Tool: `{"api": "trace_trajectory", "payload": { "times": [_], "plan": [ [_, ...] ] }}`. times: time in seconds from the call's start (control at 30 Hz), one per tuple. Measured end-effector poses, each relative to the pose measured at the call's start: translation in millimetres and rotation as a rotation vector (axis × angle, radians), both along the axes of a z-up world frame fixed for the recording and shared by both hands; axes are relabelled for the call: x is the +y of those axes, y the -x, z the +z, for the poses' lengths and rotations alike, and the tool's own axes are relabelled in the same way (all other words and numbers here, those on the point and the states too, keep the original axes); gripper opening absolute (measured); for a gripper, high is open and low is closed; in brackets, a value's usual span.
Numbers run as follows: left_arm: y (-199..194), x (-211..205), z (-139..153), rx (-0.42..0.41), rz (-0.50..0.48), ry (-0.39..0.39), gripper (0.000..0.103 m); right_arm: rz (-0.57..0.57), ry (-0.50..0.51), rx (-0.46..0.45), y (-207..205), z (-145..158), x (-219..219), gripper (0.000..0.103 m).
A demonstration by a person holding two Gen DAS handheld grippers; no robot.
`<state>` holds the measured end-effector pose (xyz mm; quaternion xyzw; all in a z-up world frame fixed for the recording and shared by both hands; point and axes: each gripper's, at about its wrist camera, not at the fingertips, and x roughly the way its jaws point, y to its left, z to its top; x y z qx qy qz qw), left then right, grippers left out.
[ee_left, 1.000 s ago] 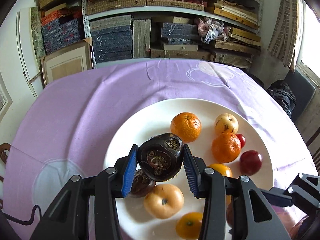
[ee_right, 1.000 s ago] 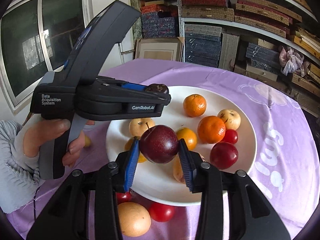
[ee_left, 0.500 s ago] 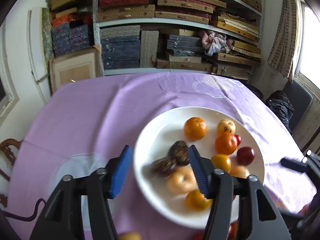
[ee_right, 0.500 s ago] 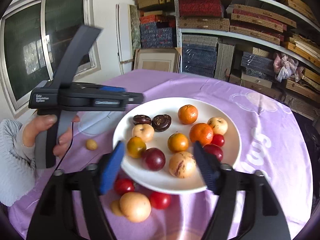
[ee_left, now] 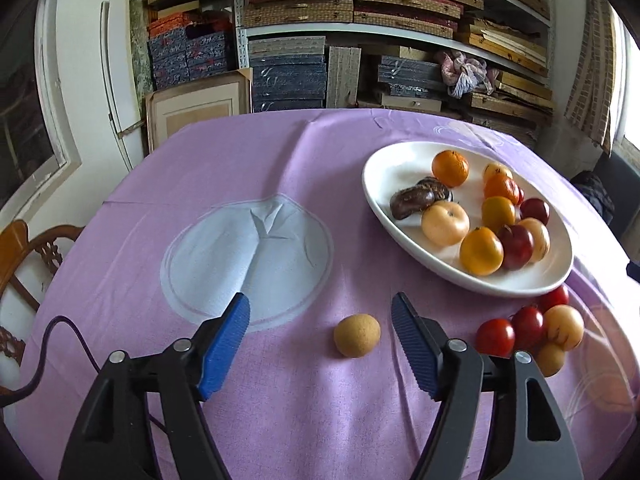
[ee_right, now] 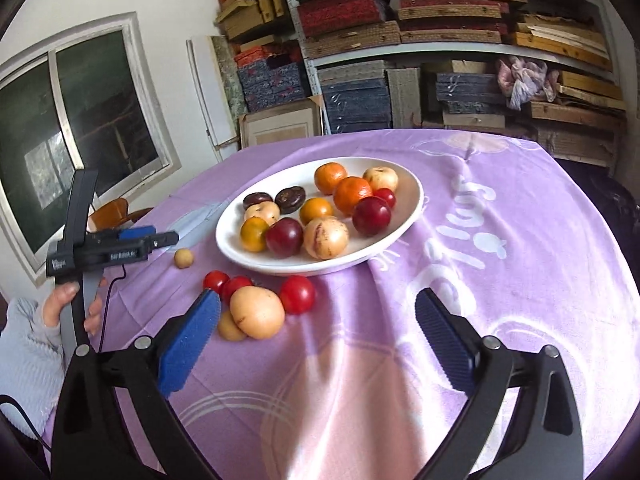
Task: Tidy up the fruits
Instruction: 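Withdraw both tools from the plate, then move the left tool to the small tan round fruit and close on it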
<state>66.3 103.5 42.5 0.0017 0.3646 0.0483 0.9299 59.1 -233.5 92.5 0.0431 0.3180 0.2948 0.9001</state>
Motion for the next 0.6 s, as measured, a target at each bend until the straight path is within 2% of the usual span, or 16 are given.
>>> {"api": "trace_trajectory", "payload": {
  "times": [0.13,0.2,0.27,0.6],
  "plan": [
    [-3.9,-7.3,-11.1,0.028,-0.024,-0.038,0.076,-0.010,-0.012,0.044,-7.7,-6.7,-4.8,0.099],
    [-5.3,-10.0,-15.6,0.046,-0.032,-0.058,0.083,-0.009,-0.013,0.061,-10.4,-9.3,-4.2,0.099],
    [-7.5,-14.2,-16.8,0.055,-0.042,-0.068,0.086,-0.007,-0.014,0.075,-12.6,-11.7,-3.1,0.099],
    [-13.3,-14.9,-21.9,0.089,-0.094,-0.002,0.085,-0.001,-0.008,0.112,-16.1,-17.3,-0.9,0.099]
  ]
}}
